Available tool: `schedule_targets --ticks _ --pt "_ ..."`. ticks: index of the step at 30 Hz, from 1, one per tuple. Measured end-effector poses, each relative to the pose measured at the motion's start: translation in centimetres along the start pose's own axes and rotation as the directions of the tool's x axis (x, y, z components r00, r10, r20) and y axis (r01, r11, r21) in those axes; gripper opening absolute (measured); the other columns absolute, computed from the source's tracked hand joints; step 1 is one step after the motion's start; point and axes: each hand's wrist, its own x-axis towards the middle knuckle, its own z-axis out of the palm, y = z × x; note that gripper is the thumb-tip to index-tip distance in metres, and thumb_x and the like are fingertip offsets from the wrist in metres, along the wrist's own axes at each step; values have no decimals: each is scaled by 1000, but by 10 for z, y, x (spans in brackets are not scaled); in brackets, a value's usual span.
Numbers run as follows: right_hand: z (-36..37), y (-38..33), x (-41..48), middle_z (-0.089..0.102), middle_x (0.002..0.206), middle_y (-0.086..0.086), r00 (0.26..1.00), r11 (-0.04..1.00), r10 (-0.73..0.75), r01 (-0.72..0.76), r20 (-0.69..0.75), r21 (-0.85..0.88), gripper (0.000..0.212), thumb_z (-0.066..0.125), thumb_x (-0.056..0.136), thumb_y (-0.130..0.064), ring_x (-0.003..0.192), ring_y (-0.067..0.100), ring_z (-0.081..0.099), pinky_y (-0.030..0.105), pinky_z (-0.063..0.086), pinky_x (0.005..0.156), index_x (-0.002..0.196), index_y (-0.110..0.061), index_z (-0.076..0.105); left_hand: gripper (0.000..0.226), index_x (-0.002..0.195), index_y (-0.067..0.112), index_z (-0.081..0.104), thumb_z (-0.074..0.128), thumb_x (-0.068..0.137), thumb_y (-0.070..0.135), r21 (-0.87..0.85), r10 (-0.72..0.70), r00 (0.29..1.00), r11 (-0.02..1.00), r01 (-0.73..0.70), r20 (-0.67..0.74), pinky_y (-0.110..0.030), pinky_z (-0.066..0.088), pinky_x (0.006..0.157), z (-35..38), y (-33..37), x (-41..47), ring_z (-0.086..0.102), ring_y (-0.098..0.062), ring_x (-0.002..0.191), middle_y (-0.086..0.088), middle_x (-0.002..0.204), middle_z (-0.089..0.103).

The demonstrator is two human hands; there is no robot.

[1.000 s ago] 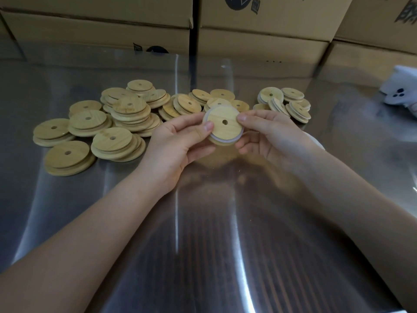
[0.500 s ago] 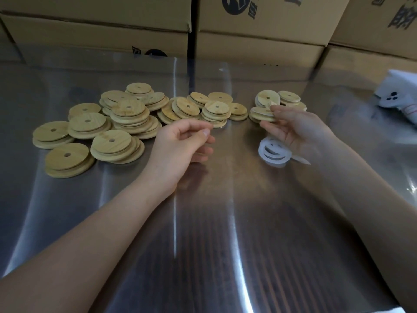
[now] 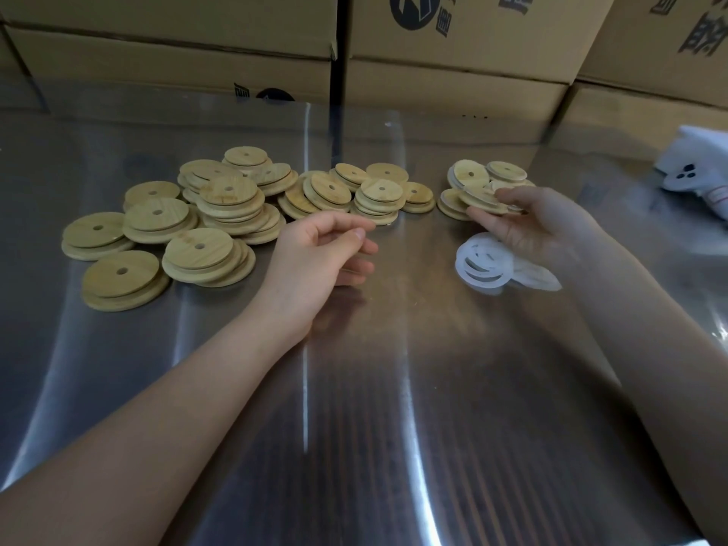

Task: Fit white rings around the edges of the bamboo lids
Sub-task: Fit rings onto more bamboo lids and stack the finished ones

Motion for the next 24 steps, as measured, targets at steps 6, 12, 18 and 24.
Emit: schedule_targets --ticks 6,12,18,24 --pt "-5 -7 5 53 121 29 997 998 -63 64 -46 27 34 54 89 9 100 40 67 41 58 85 122 7 46 19 96 17 72 57 96 6 10 -6 1000 1000 6 -2 -28 60 68 -1 -1 1 70 -14 69 -3 83 74" --pt "-11 -12 11 59 118 27 986 970 -138 117 -89 -211 34 52 92 4 87 26 73 30 60 71 125 7 45 25 90 21 70 55 96 3 163 73 997 984 -71 -4 -23 57 63 0 -2 1 68 -9 68 -2 81 73" --pt "-11 -9 14 61 108 20 961 898 -221 134 -168 -419 32 55 91 2 76 25 75 27 60 69 123 0 52 33 86 29 67 52 95 1 308 122 992 944 -120 14 -19 54 58 0 -2 1 69 -13 72 4 83 72" --pt "-5 -2 7 69 95 19 917 801 -369 233 -149 -552 31 45 93 3 80 24 74 31 60 77 119 -5 60 34 85 33 67 53 94 3 390 164 986 905 -167 42 -30 56 71 0 -3 0 69 -13 77 9 81 71"
